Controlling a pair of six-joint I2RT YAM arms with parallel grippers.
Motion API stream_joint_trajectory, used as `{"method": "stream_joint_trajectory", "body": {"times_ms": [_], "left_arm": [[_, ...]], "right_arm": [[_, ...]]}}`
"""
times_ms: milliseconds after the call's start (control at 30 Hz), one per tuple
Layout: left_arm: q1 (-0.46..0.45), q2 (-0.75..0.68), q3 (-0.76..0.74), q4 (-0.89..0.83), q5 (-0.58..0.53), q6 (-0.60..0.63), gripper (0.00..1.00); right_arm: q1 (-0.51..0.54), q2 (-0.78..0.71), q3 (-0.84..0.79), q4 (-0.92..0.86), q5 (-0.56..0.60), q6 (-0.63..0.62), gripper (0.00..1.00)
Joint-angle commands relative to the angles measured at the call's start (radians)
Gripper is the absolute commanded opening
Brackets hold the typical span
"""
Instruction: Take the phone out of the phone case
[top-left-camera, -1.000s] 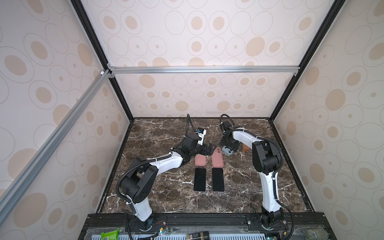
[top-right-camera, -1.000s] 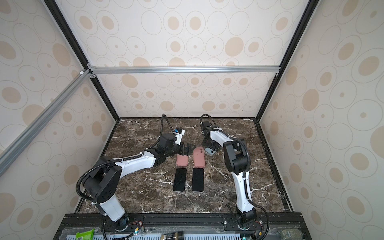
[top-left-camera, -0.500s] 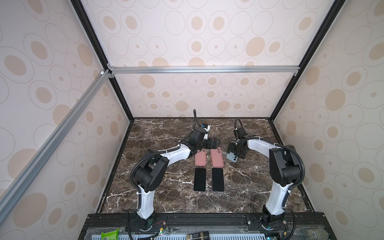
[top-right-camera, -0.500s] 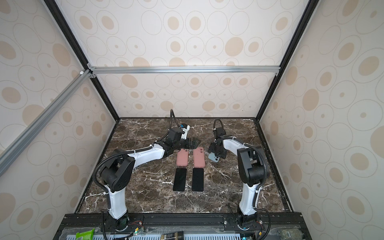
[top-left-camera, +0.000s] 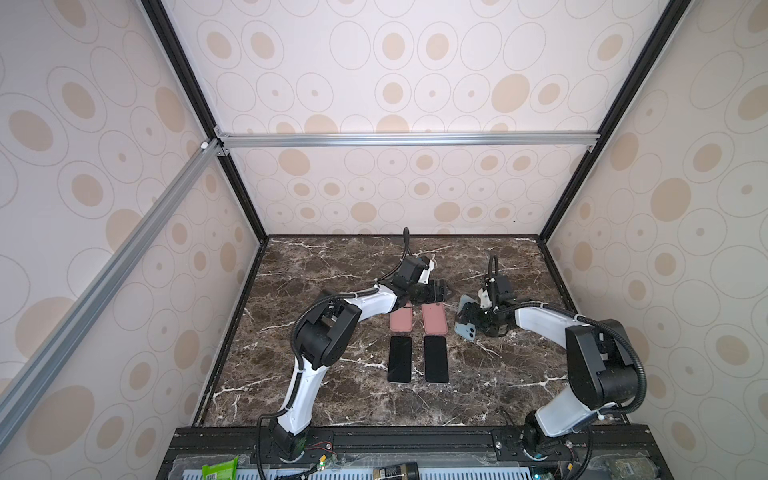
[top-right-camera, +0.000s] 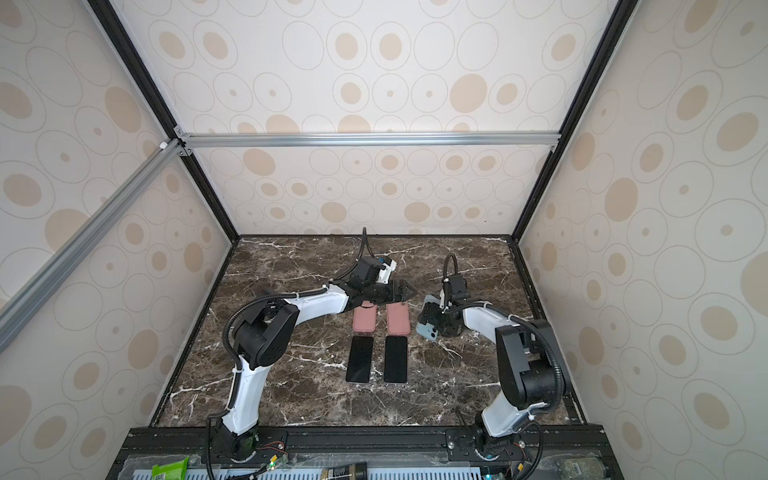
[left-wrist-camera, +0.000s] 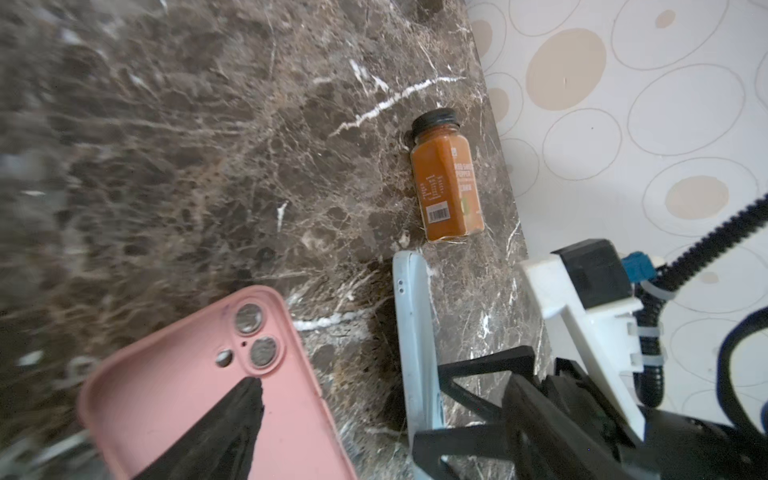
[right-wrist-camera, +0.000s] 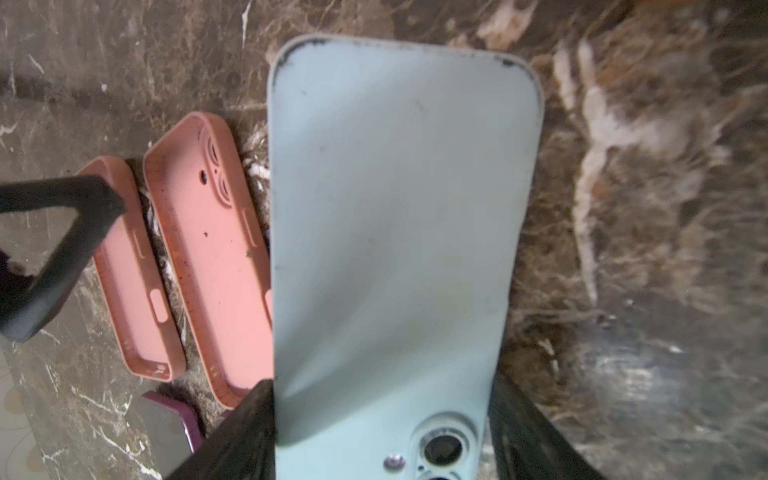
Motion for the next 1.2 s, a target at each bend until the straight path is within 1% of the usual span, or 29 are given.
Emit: {"method": "stream_joint_trajectory", "body": {"times_ms": [0, 133, 367, 600, 700, 833, 1000, 1033, 1167], "left_arm": [[-0.023, 0.03, 0.061, -0.002, 0.08, -0.051, 0.84], [-0.035, 0.062, 0.086, 0.015, 0.11, -0.079, 0.77], [-0.066, 0.115, 0.146, -0.016, 0.136, -0.086, 0.71], [-0.078, 0.144, 0.147, 0.015, 0.156, -0.121, 0.67], [-0.079, 0.137, 0.145, 0.013, 0.145, -0.117, 0.67], [-0.078, 0.08, 0.144, -0.025, 0.08, -0.069, 0.67], [-0.073, -0.036, 0.131, -0.093, -0.055, 0.006, 0.68], [-0.07, -0.056, 0.126, -0.114, -0.111, 0.019, 0.68], [-0.056, -0.133, 0.063, -0.142, -0.22, 0.035, 0.69]], "right_arm": [[-0.006, -0.059, -0.035, 0.068, -0.024, -0.023, 0.76], [-0.008, -0.107, -0.059, 0.084, -0.028, -0.037, 0.75], [-0.009, -0.16, -0.093, 0.117, -0.035, -0.041, 0.75], [-0.01, -0.151, -0.109, 0.129, -0.037, -0.033, 0.75], [-0.01, -0.152, -0.114, 0.124, -0.024, -0.025, 0.75], [-0.009, -0.184, -0.108, 0.071, 0.055, -0.036, 0.77], [-0.005, -0.224, -0.096, -0.009, 0.169, -0.065, 0.81], [-0.004, -0.225, -0.09, -0.029, 0.195, -0.072, 0.82], [0.027, -0.194, -0.036, -0.115, 0.293, -0.11, 0.87]]}}
